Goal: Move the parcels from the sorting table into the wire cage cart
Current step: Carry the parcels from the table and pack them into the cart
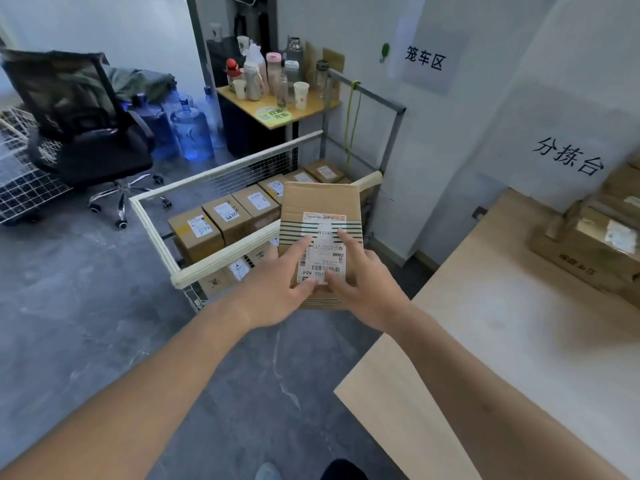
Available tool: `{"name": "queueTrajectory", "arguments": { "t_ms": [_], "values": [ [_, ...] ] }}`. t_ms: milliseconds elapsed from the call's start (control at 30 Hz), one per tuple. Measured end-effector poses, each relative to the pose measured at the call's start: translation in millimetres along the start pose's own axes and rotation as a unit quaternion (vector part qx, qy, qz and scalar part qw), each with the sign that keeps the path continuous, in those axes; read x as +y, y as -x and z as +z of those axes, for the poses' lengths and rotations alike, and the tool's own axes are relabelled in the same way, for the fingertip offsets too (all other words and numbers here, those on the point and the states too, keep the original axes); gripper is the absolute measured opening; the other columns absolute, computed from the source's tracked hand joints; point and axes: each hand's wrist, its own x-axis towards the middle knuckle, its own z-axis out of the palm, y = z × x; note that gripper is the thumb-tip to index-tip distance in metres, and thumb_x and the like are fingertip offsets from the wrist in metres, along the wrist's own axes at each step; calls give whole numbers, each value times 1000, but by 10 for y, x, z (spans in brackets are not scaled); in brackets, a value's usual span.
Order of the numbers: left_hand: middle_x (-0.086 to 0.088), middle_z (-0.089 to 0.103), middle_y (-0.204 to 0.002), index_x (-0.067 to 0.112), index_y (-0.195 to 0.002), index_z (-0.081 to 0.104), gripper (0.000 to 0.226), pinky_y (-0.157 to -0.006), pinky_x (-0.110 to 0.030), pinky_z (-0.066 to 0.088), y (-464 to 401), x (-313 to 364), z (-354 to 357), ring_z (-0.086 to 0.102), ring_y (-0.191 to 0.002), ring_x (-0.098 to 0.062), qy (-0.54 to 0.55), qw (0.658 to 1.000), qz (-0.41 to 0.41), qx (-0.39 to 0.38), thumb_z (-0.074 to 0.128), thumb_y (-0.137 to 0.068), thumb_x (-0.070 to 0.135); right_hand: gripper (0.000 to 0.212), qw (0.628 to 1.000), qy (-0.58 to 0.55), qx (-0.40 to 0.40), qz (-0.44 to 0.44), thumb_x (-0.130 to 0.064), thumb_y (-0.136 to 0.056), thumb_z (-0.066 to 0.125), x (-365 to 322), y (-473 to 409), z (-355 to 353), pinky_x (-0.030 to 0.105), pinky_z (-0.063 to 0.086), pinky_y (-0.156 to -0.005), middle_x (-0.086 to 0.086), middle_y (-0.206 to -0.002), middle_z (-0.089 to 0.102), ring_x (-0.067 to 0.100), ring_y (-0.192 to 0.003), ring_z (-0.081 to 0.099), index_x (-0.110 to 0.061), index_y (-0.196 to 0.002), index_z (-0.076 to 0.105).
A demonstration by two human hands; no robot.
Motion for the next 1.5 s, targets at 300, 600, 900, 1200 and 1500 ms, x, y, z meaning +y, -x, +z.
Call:
{"name": "queueTrajectory", "arguments": {
  "t_ms": [300, 600, 900, 1200, 1500],
  "values": [
    [-2, 37, -142, 49, -161, 5, 78, -107, -43, 47, -536, -605, -376, 51, -125, -23, 8, 999, -47, -18, 54, -100, 56, 80, 999, -14, -35, -5, -53, -97, 59, -222, -929, 330, 41, 59, -90, -2, -138, 44, 13, -104, 60, -51, -160, 9],
    [0, 40, -132, 46, -162, 9, 77, -97, -33, 48, -1384, -974, -624, 54, -112, -17, 15, 995, -99, -30, 56, -101, 51, 80, 996, -35, -86, -8, -52, -100, 58, -125, -2007, 542, 29, 46, -86, 2, -144, 43, 14, -107, 52, -47, -162, 8],
    [-4, 30, -150, 41, -163, 18, 73, -92, -22, 39, -2189, -1390, -895, 48, -124, -18, 47, 991, -122, -26, 59, -102, 42, 80, 995, -14, -101, -9, -51, -99, 59, -203, -2998, 691, 34, 52, -92, 2, -148, 45, 15, -112, 54, -46, -162, 10],
    [-1, 21, -159, 40, -162, 19, 73, -98, -29, 40, -3145, -2245, -1226, 45, -125, -19, 60, 990, -111, -65, 60, -101, 44, 78, 996, -20, -78, 44, -50, -100, 59, -401, -3968, 1193, 33, 48, -96, 3, -151, 45, 18, -126, 51, -43, -162, 14],
    [-1, 31, -156, 34, -162, 27, 74, -114, -35, 38, -3940, -2881, -1363, 40, -139, -22, 73, 986, -117, -95, 61, -98, 51, 72, 993, -22, -84, 74, -50, -101, 57, -396, -4776, 1471, 31, 47, -94, 1, -151, 44, 9, -118, 47, -41, -161, 20]
  ]
}}
